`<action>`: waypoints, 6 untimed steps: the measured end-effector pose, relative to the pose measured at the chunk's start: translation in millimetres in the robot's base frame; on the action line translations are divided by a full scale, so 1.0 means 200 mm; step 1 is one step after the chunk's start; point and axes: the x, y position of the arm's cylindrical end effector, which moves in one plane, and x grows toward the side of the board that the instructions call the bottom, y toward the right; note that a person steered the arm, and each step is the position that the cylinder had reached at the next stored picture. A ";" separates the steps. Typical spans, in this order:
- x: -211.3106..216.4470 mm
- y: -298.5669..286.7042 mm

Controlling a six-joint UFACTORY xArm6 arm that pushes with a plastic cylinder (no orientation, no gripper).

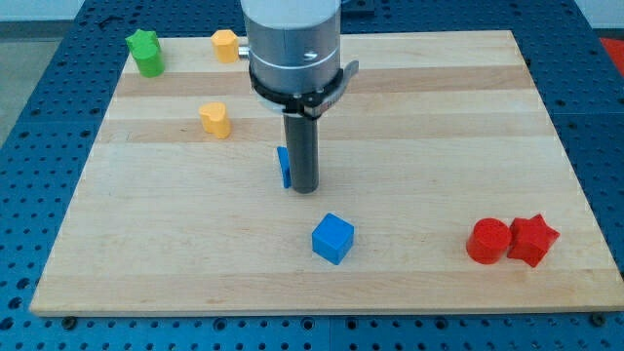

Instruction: Push the blue cube closer to the blue triangle

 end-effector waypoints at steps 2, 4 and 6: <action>-0.08 -0.01; 0.28 -0.25; 0.59 -0.31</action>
